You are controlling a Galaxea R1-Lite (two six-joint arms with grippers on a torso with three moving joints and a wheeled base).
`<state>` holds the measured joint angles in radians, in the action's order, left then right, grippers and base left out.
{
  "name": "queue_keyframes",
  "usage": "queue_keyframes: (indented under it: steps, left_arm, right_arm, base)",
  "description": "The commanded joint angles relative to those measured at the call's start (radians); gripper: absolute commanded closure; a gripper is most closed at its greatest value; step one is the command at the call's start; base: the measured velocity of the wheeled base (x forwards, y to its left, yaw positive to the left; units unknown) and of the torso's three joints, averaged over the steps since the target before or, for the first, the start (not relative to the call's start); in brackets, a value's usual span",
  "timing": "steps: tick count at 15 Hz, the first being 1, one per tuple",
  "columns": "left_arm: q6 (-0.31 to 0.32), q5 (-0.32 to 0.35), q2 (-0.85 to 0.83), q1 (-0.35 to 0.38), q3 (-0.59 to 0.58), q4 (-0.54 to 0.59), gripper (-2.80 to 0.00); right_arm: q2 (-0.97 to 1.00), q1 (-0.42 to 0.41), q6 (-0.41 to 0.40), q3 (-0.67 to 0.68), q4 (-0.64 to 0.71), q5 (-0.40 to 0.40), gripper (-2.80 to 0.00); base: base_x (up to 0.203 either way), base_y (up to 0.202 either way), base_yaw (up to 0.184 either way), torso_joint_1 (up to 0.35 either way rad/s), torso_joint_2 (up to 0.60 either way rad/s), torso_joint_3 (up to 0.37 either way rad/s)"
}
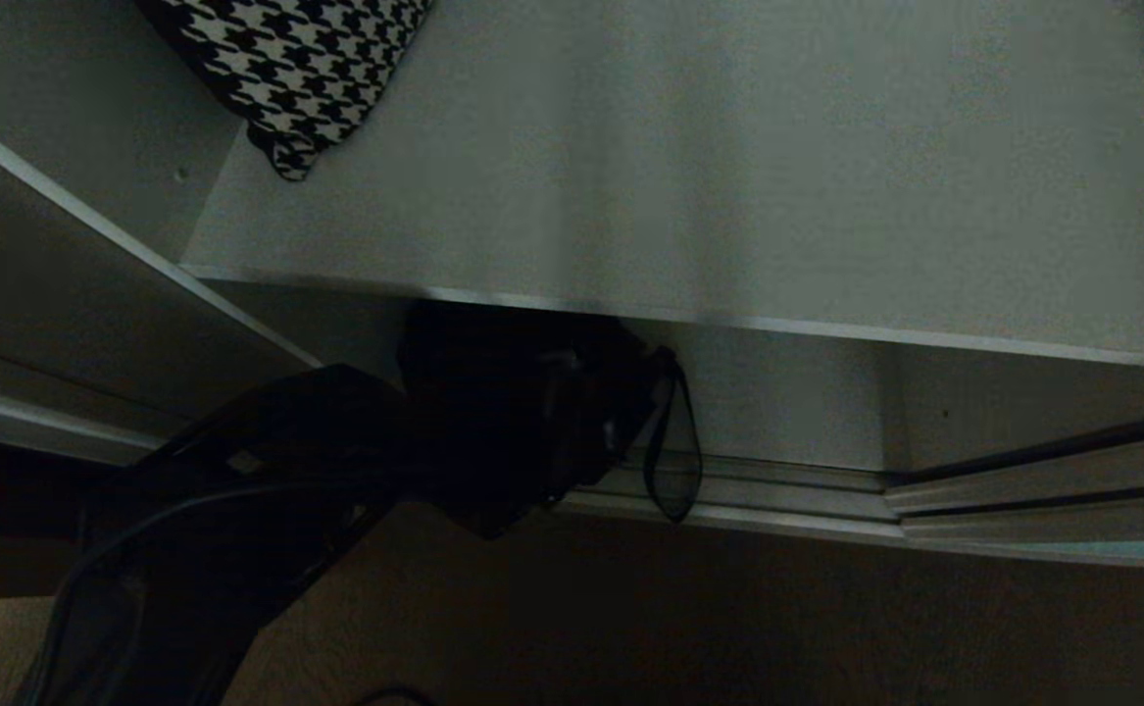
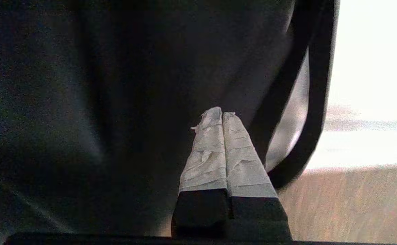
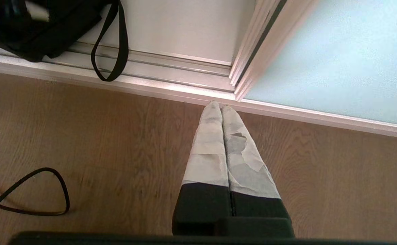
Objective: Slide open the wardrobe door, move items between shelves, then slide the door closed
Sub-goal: Place the bag on the lower shelf
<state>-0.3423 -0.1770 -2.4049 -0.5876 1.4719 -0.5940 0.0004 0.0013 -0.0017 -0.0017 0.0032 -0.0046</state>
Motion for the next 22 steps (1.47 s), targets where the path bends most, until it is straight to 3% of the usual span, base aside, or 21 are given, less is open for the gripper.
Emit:
queue_keyframes:
  steps: [1,7,10,13,17,21,22]
  left_arm:
    - [-0.001,-0.001,-0.018,-0.019,-0.033,-0.005,0.0]
    - [0.051,-0.011,-0.139,-0.022,0.033,-0.006,0.0]
    - [0.086,-0.015,-0.206,-0.002,0.178,0.002,0.0]
    - [0.174,-0.023,-0.268,0.031,0.275,-0.011,0.0]
    - [0.241,-0.033,-0.345,0.08,0.457,-0.004,0.0]
    - [0.312,-0.033,-0.385,0.093,0.465,-0.033,0.0]
    - [0.324,-0.032,-0.387,0.1,0.465,-0.088,0.0]
  right_arm:
    - [-0.003,0.0,0.0,0.0,0.0,0.0,0.0]
    - [-0.003,0.0,0.0,0.0,0.0,0.0,0.0]
    - [-0.003,0.0,0.0,0.0,0.0,0.0,0.0]
    - [-0.003,0.0,0.0,0.0,0.0,0.0,0.0]
    - [-0.002,0.001,0.0,0.0,0.0,0.0,0.0]
    - [-0.003,0.0,0.0,0.0,0.0,0.0,0.0]
    - [-0.003,0.0,0.0,0.0,0.0,0.0,0.0]
  base:
    - [0.0,0.0,0.0,0.0,0.0,0.0]
    - [0.0,0.0,0.0,0.0,0.0,0.0]
    - [0.0,0.0,0.0,0.0,0.0,0.0]
    - [0.0,0.0,0.0,0.0,0.0,0.0]
    - [0.0,0.0,0.0,0.0,0.0,0.0]
    - [0.0,0.0,0.0,0.0,0.0,0.0]
    - [0.0,0.0,0.0,0.0,0.0,0.0]
